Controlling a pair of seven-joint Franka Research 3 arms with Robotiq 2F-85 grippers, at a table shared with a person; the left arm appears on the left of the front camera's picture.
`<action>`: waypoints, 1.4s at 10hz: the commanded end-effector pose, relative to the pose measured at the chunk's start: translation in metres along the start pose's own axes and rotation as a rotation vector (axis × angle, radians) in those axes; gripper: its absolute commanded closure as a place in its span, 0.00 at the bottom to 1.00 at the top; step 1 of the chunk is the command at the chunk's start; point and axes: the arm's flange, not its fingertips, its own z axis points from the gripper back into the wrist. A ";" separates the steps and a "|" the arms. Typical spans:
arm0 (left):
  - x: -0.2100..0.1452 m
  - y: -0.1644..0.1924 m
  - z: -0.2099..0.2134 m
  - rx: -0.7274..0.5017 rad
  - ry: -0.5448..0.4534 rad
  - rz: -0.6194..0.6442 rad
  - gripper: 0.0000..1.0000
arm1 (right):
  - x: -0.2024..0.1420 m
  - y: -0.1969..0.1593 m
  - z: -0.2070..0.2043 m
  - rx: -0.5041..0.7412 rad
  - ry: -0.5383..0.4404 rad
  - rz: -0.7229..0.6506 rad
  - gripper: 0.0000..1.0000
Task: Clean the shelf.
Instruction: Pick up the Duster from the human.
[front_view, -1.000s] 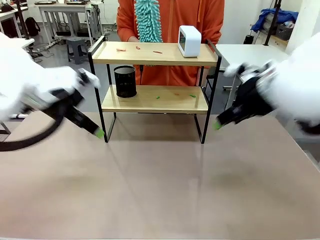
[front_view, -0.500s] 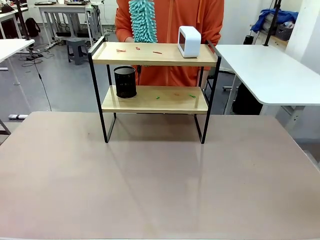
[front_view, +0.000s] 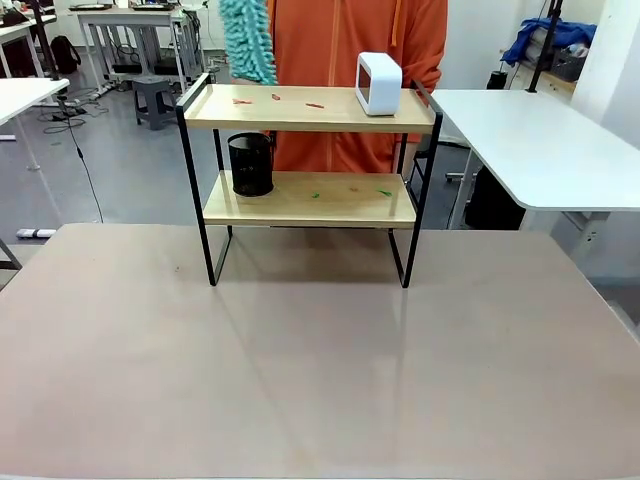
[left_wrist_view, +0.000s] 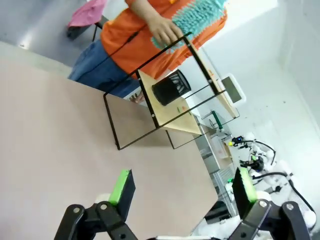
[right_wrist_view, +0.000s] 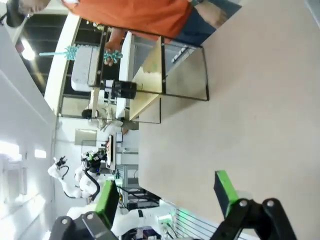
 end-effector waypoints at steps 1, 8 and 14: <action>0.002 -0.020 0.011 -0.012 0.003 -0.077 0.00 | -0.005 0.016 0.007 0.006 -0.004 0.056 0.00; 0.000 -0.018 0.014 -0.007 0.013 -0.050 0.00 | -0.005 0.016 0.007 0.006 -0.004 0.056 0.00; 0.132 -0.040 -0.061 -0.072 0.191 0.282 0.00 | -0.005 0.016 0.007 0.006 -0.004 0.056 0.00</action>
